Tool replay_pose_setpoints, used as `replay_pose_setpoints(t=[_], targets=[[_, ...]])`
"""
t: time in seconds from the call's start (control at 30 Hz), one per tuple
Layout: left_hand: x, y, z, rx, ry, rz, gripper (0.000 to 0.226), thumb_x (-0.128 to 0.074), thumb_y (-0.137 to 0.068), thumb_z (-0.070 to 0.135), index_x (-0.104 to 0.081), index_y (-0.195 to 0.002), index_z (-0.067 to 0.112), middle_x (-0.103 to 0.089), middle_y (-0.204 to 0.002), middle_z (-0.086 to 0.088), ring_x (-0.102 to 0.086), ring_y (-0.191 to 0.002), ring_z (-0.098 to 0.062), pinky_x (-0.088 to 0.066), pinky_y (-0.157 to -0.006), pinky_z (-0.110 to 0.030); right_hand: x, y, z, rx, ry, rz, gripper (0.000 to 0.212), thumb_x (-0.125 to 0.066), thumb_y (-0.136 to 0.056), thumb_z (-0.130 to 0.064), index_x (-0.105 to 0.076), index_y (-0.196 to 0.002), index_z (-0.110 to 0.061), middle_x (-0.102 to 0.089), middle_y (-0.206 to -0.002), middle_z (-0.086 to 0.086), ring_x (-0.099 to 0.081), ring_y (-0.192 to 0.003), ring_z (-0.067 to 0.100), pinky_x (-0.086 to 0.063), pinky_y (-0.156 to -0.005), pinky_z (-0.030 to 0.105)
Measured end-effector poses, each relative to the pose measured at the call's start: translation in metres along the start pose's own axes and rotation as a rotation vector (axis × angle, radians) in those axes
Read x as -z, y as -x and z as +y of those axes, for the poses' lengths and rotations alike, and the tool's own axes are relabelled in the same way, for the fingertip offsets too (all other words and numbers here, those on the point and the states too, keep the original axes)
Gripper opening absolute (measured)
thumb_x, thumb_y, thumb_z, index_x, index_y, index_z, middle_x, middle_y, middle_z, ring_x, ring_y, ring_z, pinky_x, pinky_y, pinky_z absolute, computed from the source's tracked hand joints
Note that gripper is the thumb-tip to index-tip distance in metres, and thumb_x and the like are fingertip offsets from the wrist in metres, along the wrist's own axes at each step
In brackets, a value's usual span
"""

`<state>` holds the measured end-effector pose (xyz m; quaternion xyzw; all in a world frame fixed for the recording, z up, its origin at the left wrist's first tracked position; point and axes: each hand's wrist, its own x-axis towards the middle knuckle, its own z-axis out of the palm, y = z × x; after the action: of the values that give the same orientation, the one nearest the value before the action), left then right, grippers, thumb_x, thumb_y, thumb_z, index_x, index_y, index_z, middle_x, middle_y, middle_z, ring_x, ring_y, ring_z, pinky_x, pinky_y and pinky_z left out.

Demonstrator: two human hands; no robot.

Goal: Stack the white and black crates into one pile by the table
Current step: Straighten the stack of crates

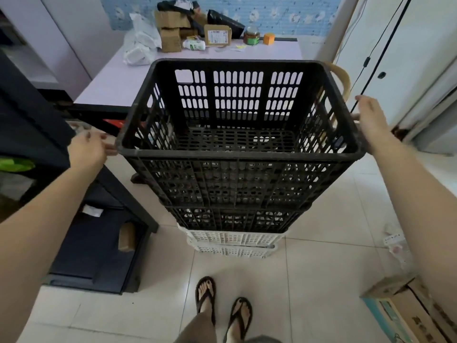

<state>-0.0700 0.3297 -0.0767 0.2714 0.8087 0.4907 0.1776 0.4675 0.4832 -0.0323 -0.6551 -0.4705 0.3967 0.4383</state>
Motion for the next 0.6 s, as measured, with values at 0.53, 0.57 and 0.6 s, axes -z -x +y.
replay_pose_setpoints(t=[0.53, 0.57, 0.6], targets=[[-0.093, 0.097, -0.150, 0.065, -0.397, -0.559, 0.081, -0.076, -0.079, 0.029, -0.027, -0.140, 0.013, -0.060, -0.126, -0.014, -0.062, -0.108, -0.039, -0.052, -0.084, -0.045, -0.051, 0.097, 0.186, -0.188, 0.511, -0.080, 0.065, -0.082, -0.070, -0.036, -0.054, -0.124, -0.012, -0.066, -0.118, 0.007, -0.062, -0.106, 0.026, -0.042, -0.091, 0.031], [-0.092, 0.101, -0.158, 0.039, -0.372, -0.526, 0.079, -0.076, -0.078, 0.033, -0.028, -0.139, 0.015, -0.062, -0.124, -0.011, -0.063, -0.108, -0.036, -0.052, -0.084, -0.044, -0.053, 0.099, 0.191, -0.170, 0.519, -0.065, 0.063, -0.081, -0.071, -0.037, -0.055, -0.123, -0.012, -0.066, -0.116, 0.007, -0.063, -0.098, 0.026, -0.043, -0.088, 0.032], [-0.091, 0.103, -0.166, 0.004, -0.323, -0.504, 0.079, -0.076, -0.077, 0.037, -0.030, -0.138, 0.018, -0.062, -0.124, -0.006, -0.063, -0.109, -0.032, -0.052, -0.085, -0.042, -0.055, 0.100, 0.196, -0.151, 0.529, -0.053, 0.060, -0.080, -0.072, -0.038, -0.056, -0.120, -0.011, -0.067, -0.114, 0.007, -0.063, -0.088, 0.025, -0.043, -0.084, 0.032]])
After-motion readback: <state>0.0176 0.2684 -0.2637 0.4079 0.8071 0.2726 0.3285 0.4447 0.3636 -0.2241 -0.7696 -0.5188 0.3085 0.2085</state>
